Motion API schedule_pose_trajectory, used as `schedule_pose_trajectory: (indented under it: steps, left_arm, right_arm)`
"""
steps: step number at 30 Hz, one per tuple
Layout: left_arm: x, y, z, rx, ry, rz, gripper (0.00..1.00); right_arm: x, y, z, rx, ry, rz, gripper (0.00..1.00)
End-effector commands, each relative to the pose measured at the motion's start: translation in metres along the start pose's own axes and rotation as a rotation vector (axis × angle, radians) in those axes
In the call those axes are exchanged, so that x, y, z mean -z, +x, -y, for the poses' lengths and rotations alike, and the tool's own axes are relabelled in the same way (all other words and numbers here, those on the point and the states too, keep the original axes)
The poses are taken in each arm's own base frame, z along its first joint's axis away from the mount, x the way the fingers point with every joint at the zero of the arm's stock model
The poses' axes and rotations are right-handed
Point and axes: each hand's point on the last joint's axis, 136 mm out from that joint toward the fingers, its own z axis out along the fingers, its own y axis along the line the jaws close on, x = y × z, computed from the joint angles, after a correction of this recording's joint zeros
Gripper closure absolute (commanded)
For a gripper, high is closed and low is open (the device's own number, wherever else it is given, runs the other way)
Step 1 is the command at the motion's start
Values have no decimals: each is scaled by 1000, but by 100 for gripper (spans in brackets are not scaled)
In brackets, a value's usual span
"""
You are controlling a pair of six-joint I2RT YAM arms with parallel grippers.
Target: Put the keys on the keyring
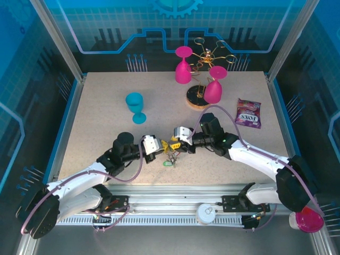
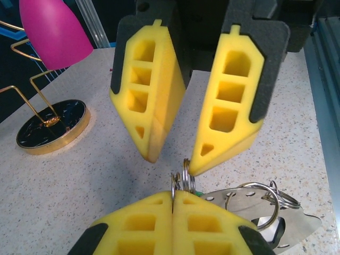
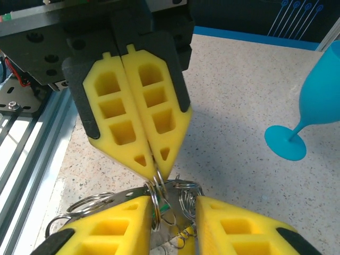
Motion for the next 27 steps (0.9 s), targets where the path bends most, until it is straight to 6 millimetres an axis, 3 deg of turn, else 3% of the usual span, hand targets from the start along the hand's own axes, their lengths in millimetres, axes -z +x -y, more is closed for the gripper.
schedule_pose_trajectory:
  steps: [1,8,11,13,19,27]
  left_arm:
    - [2,-14,3,-9,21,74,100]
    - [2,-11,3,-16,18,69,100]
    - [2,-11,4,-24,26,70,100]
    - [1,-11,6,-30,36,73,100]
    - [2,-15,5,-37,32,84,100]
    - [1,-15,5,-34,36,91,100]
  right_arm:
    - [4,-5,-3,-4,-26,51,71]
    - [25,-16,-6,-27,-54,158,68]
    - [29,-20,8,-18,9,182,67]
    - [24,-18,16,-13,29,158,68]
    - [3,-11,2,18,-67,94,69]
    - [-6,-1,-8,18,-124,76,68]
